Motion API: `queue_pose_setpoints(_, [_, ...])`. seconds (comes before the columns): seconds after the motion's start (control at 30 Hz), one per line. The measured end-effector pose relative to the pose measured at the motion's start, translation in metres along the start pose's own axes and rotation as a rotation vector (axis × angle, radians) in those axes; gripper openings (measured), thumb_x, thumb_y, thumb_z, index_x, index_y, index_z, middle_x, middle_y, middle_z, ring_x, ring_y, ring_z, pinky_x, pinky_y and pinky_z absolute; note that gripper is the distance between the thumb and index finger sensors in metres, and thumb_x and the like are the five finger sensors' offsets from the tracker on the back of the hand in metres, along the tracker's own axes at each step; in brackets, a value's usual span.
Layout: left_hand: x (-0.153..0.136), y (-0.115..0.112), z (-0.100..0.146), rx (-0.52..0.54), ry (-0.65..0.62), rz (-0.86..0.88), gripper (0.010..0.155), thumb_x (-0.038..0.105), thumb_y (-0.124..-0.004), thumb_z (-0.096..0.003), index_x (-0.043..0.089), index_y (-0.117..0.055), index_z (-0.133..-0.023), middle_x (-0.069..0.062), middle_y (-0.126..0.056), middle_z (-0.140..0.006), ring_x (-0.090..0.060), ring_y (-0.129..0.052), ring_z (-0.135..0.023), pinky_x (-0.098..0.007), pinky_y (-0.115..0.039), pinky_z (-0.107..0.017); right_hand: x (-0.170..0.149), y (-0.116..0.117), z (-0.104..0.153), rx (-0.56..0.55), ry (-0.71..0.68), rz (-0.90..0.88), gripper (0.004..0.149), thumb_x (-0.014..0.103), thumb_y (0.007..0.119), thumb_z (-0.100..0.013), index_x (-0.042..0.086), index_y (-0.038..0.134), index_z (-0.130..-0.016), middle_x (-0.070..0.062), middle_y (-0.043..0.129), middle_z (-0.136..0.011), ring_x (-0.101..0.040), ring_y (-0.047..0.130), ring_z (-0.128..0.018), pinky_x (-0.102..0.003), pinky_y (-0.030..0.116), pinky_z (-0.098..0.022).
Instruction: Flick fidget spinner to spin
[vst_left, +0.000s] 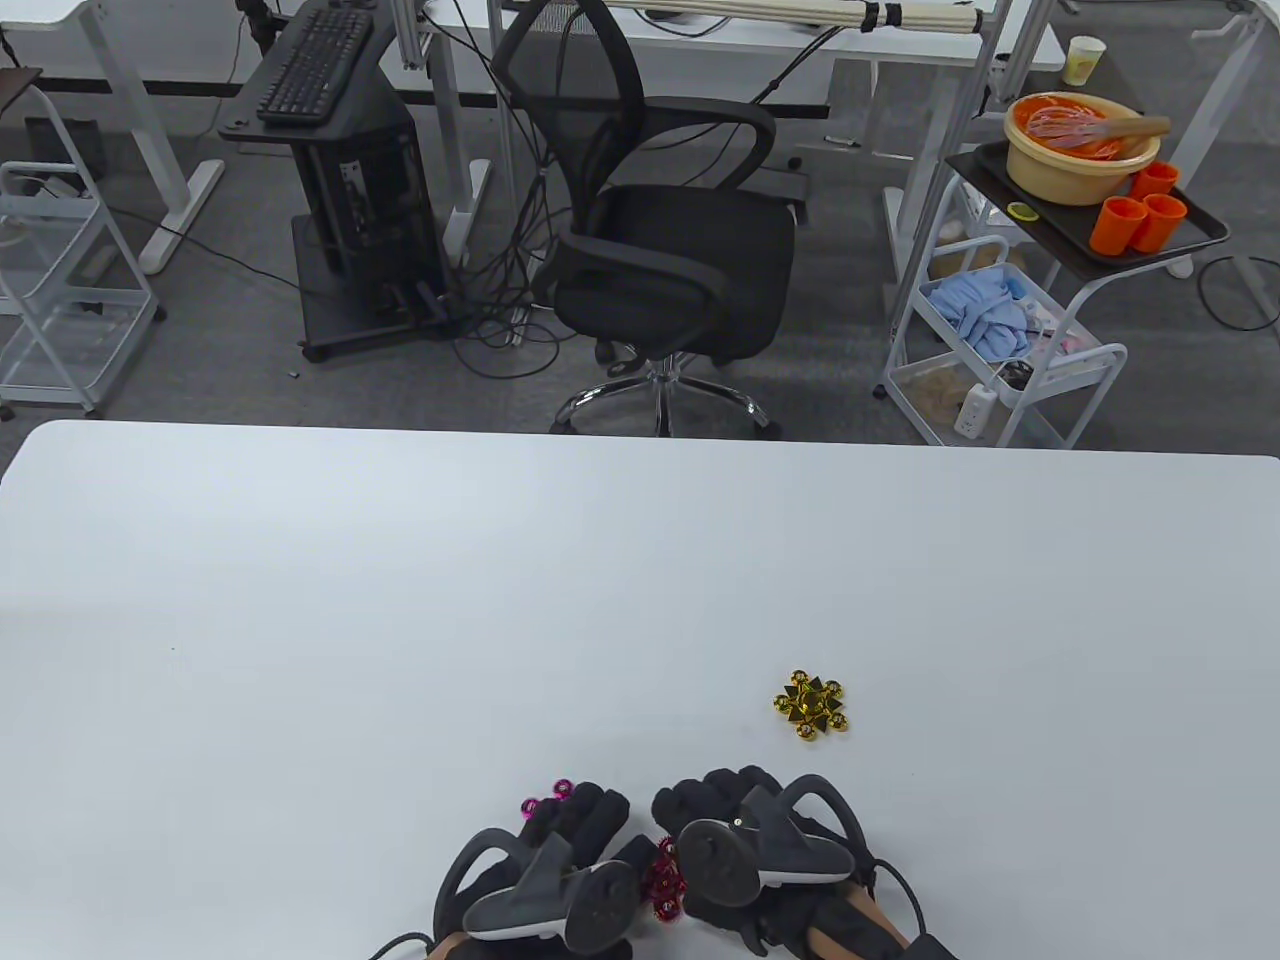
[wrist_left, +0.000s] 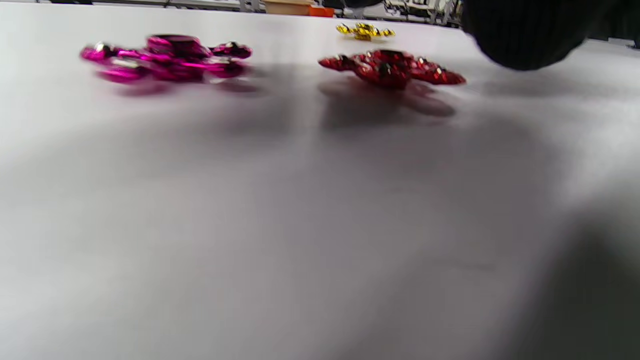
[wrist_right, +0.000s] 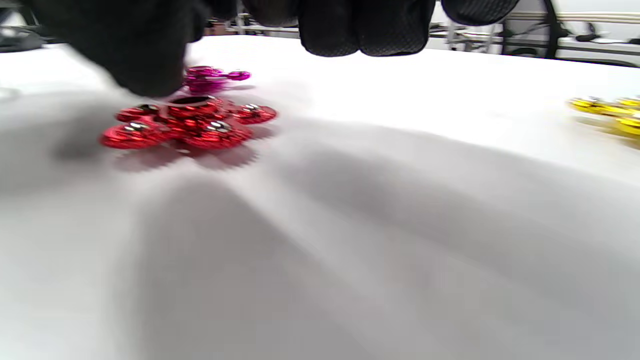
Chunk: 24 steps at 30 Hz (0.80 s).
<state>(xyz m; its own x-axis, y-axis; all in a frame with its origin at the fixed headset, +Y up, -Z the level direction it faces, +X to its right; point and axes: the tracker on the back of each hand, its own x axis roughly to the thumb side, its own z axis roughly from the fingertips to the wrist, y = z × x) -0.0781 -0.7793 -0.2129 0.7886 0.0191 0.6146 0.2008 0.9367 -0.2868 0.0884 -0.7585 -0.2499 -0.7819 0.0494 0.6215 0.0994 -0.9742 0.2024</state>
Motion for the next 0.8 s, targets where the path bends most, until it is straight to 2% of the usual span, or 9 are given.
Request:
queue_pose_setpoints(0.2, [0.008,-0.004,-0.011,-0.069,0.000,-0.029,0.078,0.066,-0.066,-0.0362,0.033,-0.033,-0.099,-0.013,0.000,-0.108,-0.041,-0.007,-0.101,-0.062,-0.022,-0.074,0.002,0.017,0.000,0.052,0.061,-0.050,0.059,0.031,0.070,-0.050,0.024,0.043,-0.102,-0.018,0.038,-0.109,-0.049,0.043,-0.095,-0.067,0.037,-0.072])
queue_pose_setpoints(0.3, [0.009,-0.004,-0.011,-0.063,0.008,0.012,0.078,0.065,-0.068,-0.0364,0.031,-0.036,-0.099,-0.013,-0.001,-0.108,-0.041,-0.007,-0.101,-0.062,-0.023,-0.073,0.004,0.017,0.005,0.172,0.065,0.004,0.057,0.024,0.069,-0.049,0.022,0.044,-0.100,-0.016,0.037,-0.108,-0.047,0.043,-0.095,-0.066,0.037,-0.073])
queue_pose_setpoints(0.33, [0.008,-0.004,-0.011,-0.065,0.009,0.009,0.078,0.065,-0.068,-0.0364,0.032,-0.035,-0.099,-0.013,-0.002,-0.108,-0.042,-0.008,-0.101,-0.062,-0.023,-0.073,0.002,0.008,0.013,0.157,0.043,-0.052,0.048,0.021,0.070,-0.048,0.021,0.059,-0.095,-0.015,0.045,-0.106,-0.046,0.049,-0.094,-0.066,0.040,-0.072])
queue_pose_setpoints(0.37, [0.007,-0.004,-0.011,-0.075,0.009,0.014,0.078,0.065,-0.067,-0.0365,0.032,-0.035,-0.099,-0.014,-0.002,-0.108,-0.042,-0.008,-0.101,-0.062,-0.023,-0.073,-0.001,0.000,0.022,0.146,0.007,-0.143,0.035,0.021,0.071,-0.048,0.030,0.079,-0.082,-0.012,0.051,-0.106,-0.045,0.051,-0.094,-0.066,0.040,-0.073])
queue_pose_setpoints(0.43, [0.006,-0.004,-0.011,-0.086,0.006,0.033,0.078,0.065,-0.068,-0.0369,0.033,-0.033,-0.099,-0.014,-0.002,-0.108,-0.042,-0.008,-0.101,-0.062,-0.023,-0.073,-0.008,-0.010,0.041,0.040,0.065,-0.309,0.036,0.018,0.071,-0.049,0.026,0.077,-0.084,-0.013,0.058,-0.103,-0.045,0.055,-0.092,-0.067,0.041,-0.072])
queue_pose_setpoints(0.47, [0.005,-0.004,-0.011,-0.084,0.005,0.034,0.078,0.065,-0.068,-0.0369,0.033,-0.034,-0.099,-0.014,-0.002,-0.109,-0.042,-0.008,-0.101,-0.062,-0.023,-0.073,-0.011,-0.012,0.046,-0.001,0.085,-0.291,0.038,0.017,0.071,-0.048,0.023,0.077,-0.085,-0.015,0.061,-0.101,-0.046,0.059,-0.090,-0.067,0.043,-0.071])
queue_pose_setpoints(0.57, [0.006,-0.004,-0.011,-0.086,0.008,0.027,0.078,0.065,-0.068,-0.0368,0.033,-0.033,-0.099,-0.013,-0.002,-0.109,-0.042,-0.008,-0.101,-0.062,-0.023,-0.073,-0.022,-0.014,0.060,0.019,0.133,-0.162,0.042,0.024,0.069,-0.050,0.025,0.066,-0.092,-0.014,0.057,-0.104,-0.045,0.056,-0.092,-0.067,0.043,-0.072])
queue_pose_setpoints(0.7, [0.006,0.000,-0.007,-0.117,0.009,-0.026,0.085,0.066,-0.067,-0.0367,0.033,-0.019,-0.099,-0.013,0.011,-0.104,-0.041,0.001,-0.099,-0.061,-0.017,-0.073,-0.040,-0.009,0.064,-0.041,0.221,-0.191,0.050,0.034,0.071,-0.050,0.022,0.058,-0.097,-0.015,0.054,-0.106,-0.047,0.054,-0.093,-0.067,0.043,-0.072])
queue_pose_setpoints(0.8, [0.003,0.019,0.008,0.051,-0.008,0.069,0.087,0.065,-0.068,-0.0365,0.032,-0.017,-0.099,-0.013,0.008,-0.105,-0.041,-0.001,-0.100,-0.062,-0.018,-0.073,-0.060,-0.005,0.062,-0.072,0.306,-0.204,0.060,0.042,0.073,-0.049,0.019,0.050,-0.100,-0.016,0.052,-0.106,-0.048,0.054,-0.094,-0.068,0.043,-0.072])
